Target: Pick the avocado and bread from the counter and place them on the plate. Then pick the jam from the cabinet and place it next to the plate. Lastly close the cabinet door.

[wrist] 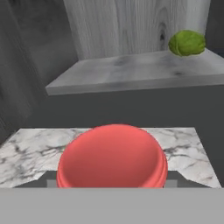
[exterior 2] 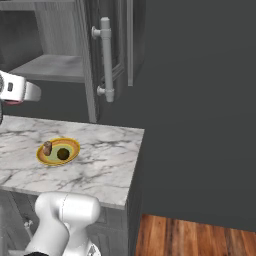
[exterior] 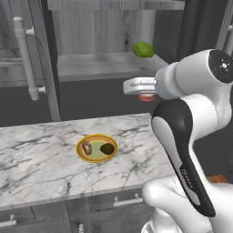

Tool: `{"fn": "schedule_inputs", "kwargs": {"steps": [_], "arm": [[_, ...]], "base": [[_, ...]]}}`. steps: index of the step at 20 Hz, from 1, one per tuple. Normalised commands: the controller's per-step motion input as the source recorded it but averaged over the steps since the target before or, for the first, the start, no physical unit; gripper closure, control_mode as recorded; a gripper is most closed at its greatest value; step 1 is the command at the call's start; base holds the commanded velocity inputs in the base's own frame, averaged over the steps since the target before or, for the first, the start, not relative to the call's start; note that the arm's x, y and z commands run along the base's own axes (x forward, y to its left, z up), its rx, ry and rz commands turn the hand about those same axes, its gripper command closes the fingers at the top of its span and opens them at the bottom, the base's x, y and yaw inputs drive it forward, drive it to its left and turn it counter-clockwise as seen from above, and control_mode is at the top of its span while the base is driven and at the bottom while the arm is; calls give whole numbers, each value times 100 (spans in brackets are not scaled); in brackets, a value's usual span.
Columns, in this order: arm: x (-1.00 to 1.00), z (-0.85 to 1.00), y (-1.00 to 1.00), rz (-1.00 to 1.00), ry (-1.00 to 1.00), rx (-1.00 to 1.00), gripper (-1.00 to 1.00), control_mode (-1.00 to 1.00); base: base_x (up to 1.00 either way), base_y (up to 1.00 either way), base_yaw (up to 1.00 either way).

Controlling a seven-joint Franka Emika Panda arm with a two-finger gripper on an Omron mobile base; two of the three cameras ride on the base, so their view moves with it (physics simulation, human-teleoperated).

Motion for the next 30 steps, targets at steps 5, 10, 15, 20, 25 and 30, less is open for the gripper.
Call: {"fn": "schedule_inputs", "kwargs": {"steps": [5, 10, 15, 20, 25, 30], "arm": [[-67, -17, -26, 0, 17, 0, 100, -100], [-45, -28, -17, 0, 21, 0, 100, -100], [-27, -44, -10, 0, 16, 0, 100, -100], [-1, -63, 0, 0, 5, 0, 100, -100], [13, -71, 0, 0, 0, 0, 100, -100], [21, -66, 0, 0, -5, 0, 100, -100]], "base": [[0, 0, 0], [0, 0, 0], [0, 0, 0], [0, 0, 0], [0, 0, 0], [0, 0, 0]]}}
